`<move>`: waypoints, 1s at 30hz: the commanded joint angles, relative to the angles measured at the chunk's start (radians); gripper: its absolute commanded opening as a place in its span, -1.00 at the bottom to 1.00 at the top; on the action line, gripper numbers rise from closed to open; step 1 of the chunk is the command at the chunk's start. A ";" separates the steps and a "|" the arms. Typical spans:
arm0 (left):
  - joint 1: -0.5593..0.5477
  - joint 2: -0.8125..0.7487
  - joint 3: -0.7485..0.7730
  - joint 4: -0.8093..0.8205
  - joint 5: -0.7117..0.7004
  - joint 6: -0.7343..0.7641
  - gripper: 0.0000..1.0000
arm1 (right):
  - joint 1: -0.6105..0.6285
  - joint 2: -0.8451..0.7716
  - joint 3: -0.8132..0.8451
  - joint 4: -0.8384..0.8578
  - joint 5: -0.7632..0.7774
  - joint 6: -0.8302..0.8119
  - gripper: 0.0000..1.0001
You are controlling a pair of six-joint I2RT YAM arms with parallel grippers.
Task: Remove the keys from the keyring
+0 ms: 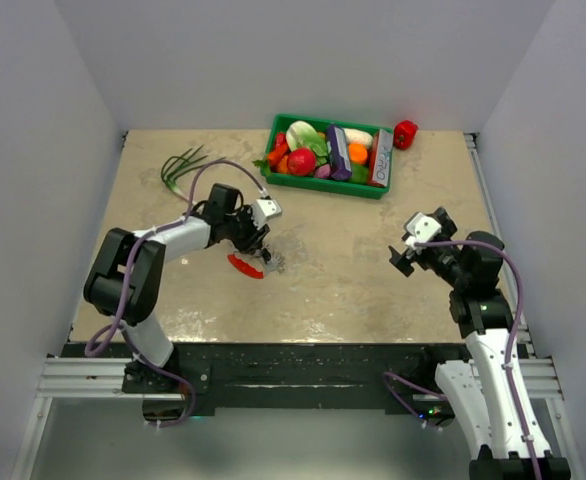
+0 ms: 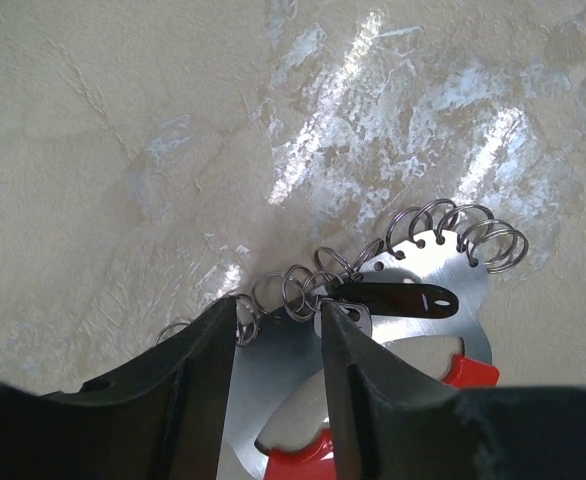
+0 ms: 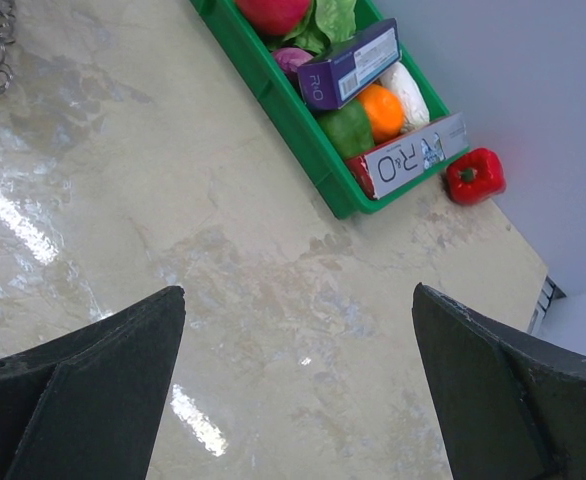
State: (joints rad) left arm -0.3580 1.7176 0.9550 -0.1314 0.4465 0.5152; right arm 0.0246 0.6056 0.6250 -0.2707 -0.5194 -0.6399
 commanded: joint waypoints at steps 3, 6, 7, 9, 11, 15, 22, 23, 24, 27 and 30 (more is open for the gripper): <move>-0.010 0.042 0.053 -0.033 0.031 -0.015 -0.25 | -0.011 -0.009 -0.011 0.019 -0.027 -0.007 0.98; -0.010 0.037 0.056 -0.034 0.028 -0.017 -0.29 | -0.012 -0.007 -0.011 0.019 -0.030 -0.007 0.98; -0.010 0.037 0.056 -0.034 0.027 -0.017 -0.31 | -0.012 -0.007 -0.013 0.019 -0.030 -0.009 0.97; -0.010 0.036 0.057 -0.031 0.024 -0.021 -0.34 | -0.012 -0.006 -0.013 0.019 -0.030 -0.009 0.98; -0.010 0.040 0.059 -0.030 0.026 -0.024 -0.37 | -0.012 -0.004 -0.015 0.019 -0.030 -0.009 0.98; -0.010 0.050 0.060 -0.030 0.024 -0.024 -0.51 | -0.014 -0.006 -0.015 0.021 -0.034 -0.009 0.98; -0.012 0.054 0.062 -0.030 0.023 -0.026 -0.61 | -0.015 -0.001 -0.015 0.019 -0.039 -0.012 0.98; -0.012 0.054 0.064 -0.028 0.023 -0.027 -0.62 | -0.015 -0.003 -0.013 0.018 -0.039 -0.012 0.98; -0.012 0.056 0.064 -0.027 0.026 -0.029 -0.62 | -0.015 -0.003 -0.015 0.018 -0.039 -0.010 0.98; -0.012 0.059 0.064 -0.024 0.029 -0.030 -0.65 | -0.015 -0.003 -0.015 0.018 -0.039 -0.012 0.98; -0.012 0.060 0.062 -0.020 0.034 -0.032 -1.00 | -0.017 -0.004 -0.015 0.018 -0.041 -0.010 0.98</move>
State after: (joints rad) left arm -0.3634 1.7687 0.9802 -0.1665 0.4595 0.4961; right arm 0.0135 0.6067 0.6147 -0.2707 -0.5423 -0.6445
